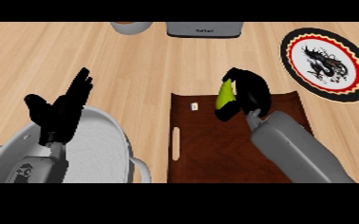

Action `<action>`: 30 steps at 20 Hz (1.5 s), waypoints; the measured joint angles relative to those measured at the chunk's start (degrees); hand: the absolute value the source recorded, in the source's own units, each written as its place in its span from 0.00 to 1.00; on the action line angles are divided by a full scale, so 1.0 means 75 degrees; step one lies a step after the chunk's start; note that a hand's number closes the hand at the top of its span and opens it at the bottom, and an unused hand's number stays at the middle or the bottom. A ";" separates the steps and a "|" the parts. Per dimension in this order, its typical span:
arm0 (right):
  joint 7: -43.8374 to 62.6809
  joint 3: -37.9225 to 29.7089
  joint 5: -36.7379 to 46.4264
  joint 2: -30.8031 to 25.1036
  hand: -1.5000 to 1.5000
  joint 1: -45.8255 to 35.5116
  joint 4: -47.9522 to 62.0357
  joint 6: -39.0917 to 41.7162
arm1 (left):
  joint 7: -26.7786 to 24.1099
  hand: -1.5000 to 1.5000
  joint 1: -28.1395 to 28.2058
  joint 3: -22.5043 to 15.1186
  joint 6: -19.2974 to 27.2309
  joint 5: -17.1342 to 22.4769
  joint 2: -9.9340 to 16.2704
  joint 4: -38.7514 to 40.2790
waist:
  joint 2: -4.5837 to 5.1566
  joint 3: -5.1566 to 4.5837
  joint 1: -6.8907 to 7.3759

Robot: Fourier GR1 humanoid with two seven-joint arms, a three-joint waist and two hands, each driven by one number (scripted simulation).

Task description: Pick the pear from the tray and place it in the plate

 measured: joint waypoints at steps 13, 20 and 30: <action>0.1215 -0.1035 0.3367 0.0780 1.00 -0.1415 0.1043 -0.2947 | 0.0154 0.50 0.0212 0.0168 -0.0086 0.0021 -0.0014 -0.0141 | -0.0026 0.0027 -0.0225; 0.1131 -0.2103 0.3800 0.0772 1.00 -0.0953 0.0979 -0.4190 | -0.0050 0.50 0.0385 0.0239 -0.0073 -0.0081 -0.0060 -0.0244 | -0.0013 0.0052 -0.0327; 0.0054 -0.3536 0.3618 -0.0248 1.00 -0.0421 0.1811 -0.5380 | 0.0050 0.50 0.0348 0.0230 -0.0068 -0.0165 -0.0161 -0.0364 | 0.0051 0.0062 -0.0235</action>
